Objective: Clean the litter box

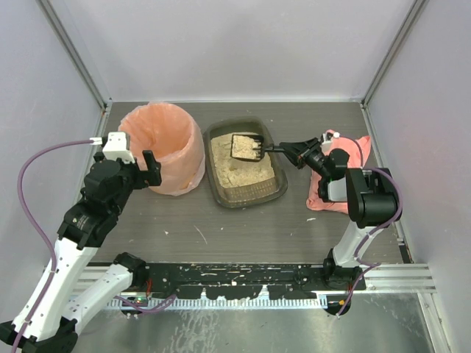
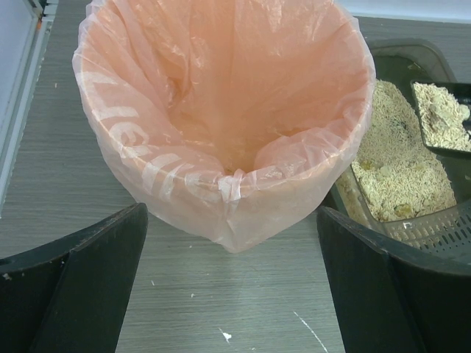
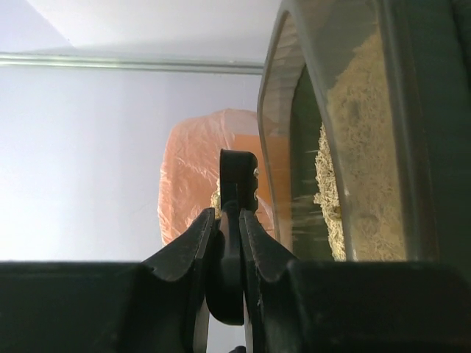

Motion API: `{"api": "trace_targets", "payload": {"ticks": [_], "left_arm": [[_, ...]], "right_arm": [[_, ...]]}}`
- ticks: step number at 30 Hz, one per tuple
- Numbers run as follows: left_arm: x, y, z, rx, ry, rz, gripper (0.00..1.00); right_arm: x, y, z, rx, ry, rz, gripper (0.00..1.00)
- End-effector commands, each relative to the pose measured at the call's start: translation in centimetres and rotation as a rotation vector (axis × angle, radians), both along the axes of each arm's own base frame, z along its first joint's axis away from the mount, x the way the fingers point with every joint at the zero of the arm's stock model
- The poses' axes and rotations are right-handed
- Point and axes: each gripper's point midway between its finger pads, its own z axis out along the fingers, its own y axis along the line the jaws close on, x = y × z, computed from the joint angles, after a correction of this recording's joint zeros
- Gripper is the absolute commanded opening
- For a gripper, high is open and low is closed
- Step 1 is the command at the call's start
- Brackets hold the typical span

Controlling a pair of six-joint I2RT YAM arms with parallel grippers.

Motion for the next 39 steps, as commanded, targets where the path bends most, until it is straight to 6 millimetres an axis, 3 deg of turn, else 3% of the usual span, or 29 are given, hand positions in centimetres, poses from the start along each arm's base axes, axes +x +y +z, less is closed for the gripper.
{"api": "trace_targets", "payload": {"ticks": [1, 3, 6, 7, 9, 10, 13, 14, 15, 16, 17, 19, 20, 23, 24, 26, 27, 29, 30, 33, 34, 36, 37, 38, 39], "left_arm": [[0.1, 0.1, 1.3, -0.032, -0.044, 0.006, 1.0], [0.1, 0.0, 1.2, -0.037, -0.043, 0.004, 1.0], [0.1, -0.1, 1.4, -0.039, -0.045, 0.0, 1.0], [0.1, 0.0, 1.3, -0.037, -0.043, 0.004, 1.0], [0.1, 0.1, 1.1, -0.038, -0.038, 0.006, 1.0], [0.1, 0.1, 1.1, -0.041, -0.039, 0.004, 1.0], [0.2, 0.1, 1.2, -0.041, -0.04, 0.003, 1.0], [0.1, 0.2, 1.2, -0.039, -0.039, 0.009, 1.0], [0.1, 0.2, 1.0, -0.039, -0.036, 0.012, 1.0], [0.1, 0.2, 0.9, -0.042, -0.035, 0.012, 1.0], [0.1, 0.2, 1.0, -0.045, -0.038, 0.007, 1.0], [0.1, 0.1, 1.2, -0.048, -0.043, 0.001, 1.0], [0.1, 0.2, 1.2, -0.046, -0.042, 0.007, 1.0], [0.1, 0.4, 0.9, -0.048, -0.036, 0.015, 0.99], [0.1, 0.3, 1.0, -0.051, -0.038, 0.009, 0.99], [0.2, 0.3, 1.1, -0.056, -0.04, 0.009, 1.0], [0.2, 0.5, 1.1, -0.054, -0.039, 0.015, 1.0], [0.2, 0.6, 0.7, -0.054, -0.03, 0.022, 1.0], [0.2, 0.5, 0.7, -0.059, -0.03, 0.018, 1.0], [0.3, 0.5, 1.0, -0.071, -0.038, 0.012, 1.0], [0.3, 0.7, 1.0, -0.071, -0.037, 0.019, 1.0], [0.4, 0.8, 0.8, -0.076, -0.031, 0.024, 1.0], [0.4, 0.8, 0.7, -0.08, -0.029, 0.02, 1.0], [0.4, 0.7, 0.8, -0.084, -0.032, 0.016, 1.0], [0.4, 0.7, 0.9, -0.087, -0.034, 0.012, 1.0]], "right_arm": [[-0.3, -0.4, 2.9, 0.035, -0.107, -0.008, 0.01], [-0.9, 1.9, 3.1, -0.002, -0.133, 0.089, 0.01], [-0.3, -2.6, 2.1, 0.004, -0.08, -0.079, 0.01], [-0.1, -2.5, 2.2, 0.006, -0.079, -0.081, 0.01], [-0.7, 1.7, 3.2, -0.044, -0.139, 0.093, 0.01], [-0.8, 2.1, 3.2, -0.052, -0.143, 0.096, 0.01], [0.0, -2.4, 1.9, -0.024, -0.063, -0.081, 0.01], [0.0, -1.8, 2.2, -0.021, -0.085, -0.054, 0.01], [-0.5, 0.8, 2.7, -0.039, -0.114, 0.049, 0.01], [-0.6, 2.0, 3.1, -0.05, -0.139, 0.102, 0.01], [-0.3, 1.4, 3.1, -0.048, -0.138, 0.075, 0.01], [0.3, -2.5, 2.4, -0.023, -0.089, -0.069, 0.01], [0.2, -3.2, 2.0, -0.006, -0.076, -0.102, 0.01], [-0.6, 2.0, 3.0, -0.047, -0.141, 0.113, 0.01], [-0.6, 1.2, 2.8, -0.043, -0.129, 0.08, 0.01], [-0.1, -2.5, 1.8, -0.025, -0.078, -0.066, 0.01], [0.0, -2.8, 1.7, -0.022, -0.078, -0.079, 0.01], [-0.4, 1.0, 2.9, -0.057, -0.143, 0.079, 0.01], [-0.6, 1.7, 3.1, -0.059, -0.151, 0.098, 0.01], [-0.1, -2.5, 1.9, -0.045, -0.077, -0.078, 0.01], [0.0, -2.6, 2.1, -0.044, -0.083, -0.078, 0.01], [-0.5, 1.0, 3.3, -0.08, -0.146, 0.08, 0.01], [-0.7, 1.8, 3.5, -0.084, -0.155, 0.104, 0.01], [-0.6, 0.9, 3.3, -0.079, -0.141, 0.064, 0.01], [0.1, -1.7, 2.8, -0.07, -0.107, -0.03, 0.01]]}}
